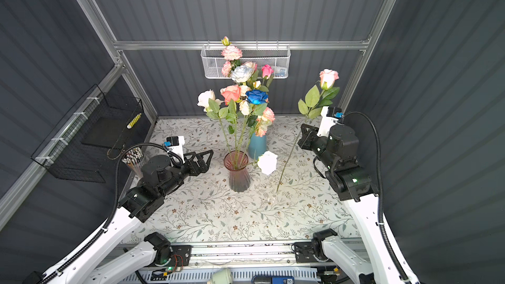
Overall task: Arrange flowers in a vase
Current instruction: Place the flower in the vase.
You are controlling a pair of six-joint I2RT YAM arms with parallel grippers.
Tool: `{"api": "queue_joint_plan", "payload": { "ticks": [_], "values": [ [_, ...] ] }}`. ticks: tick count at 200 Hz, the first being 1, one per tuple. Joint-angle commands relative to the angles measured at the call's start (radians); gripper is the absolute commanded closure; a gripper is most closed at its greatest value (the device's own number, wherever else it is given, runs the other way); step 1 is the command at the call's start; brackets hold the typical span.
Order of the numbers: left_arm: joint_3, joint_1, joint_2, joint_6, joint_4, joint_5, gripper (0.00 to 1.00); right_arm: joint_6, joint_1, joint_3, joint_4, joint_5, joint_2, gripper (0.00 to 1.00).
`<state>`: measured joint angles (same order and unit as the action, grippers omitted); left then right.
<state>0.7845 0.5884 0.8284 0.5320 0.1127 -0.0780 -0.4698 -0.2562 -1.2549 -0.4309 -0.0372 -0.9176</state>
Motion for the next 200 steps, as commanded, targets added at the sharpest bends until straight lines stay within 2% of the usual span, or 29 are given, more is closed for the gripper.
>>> {"api": "queue_joint_plan", "payload": {
  "ticks": [1,40,101,200],
  "values": [
    [0.032,-0.001,-0.012,-0.025,0.029,0.017,0.01,0.012,-0.009,-0.065,0.009,-0.012,0.016,0.99],
    [0.020,-0.001,-0.015,-0.003,0.019,0.027,0.01,-0.047,-0.046,-0.139,0.099,-0.081,-0.019,1.00],
    [-0.009,-0.001,-0.066,0.020,0.049,0.017,0.00,-0.056,-0.116,-0.227,0.230,-0.064,-0.103,1.00],
    [-0.025,-0.001,-0.094,0.010,0.061,0.002,0.01,0.004,-0.249,-0.179,0.504,-0.028,-0.195,1.00]
  ]
}}
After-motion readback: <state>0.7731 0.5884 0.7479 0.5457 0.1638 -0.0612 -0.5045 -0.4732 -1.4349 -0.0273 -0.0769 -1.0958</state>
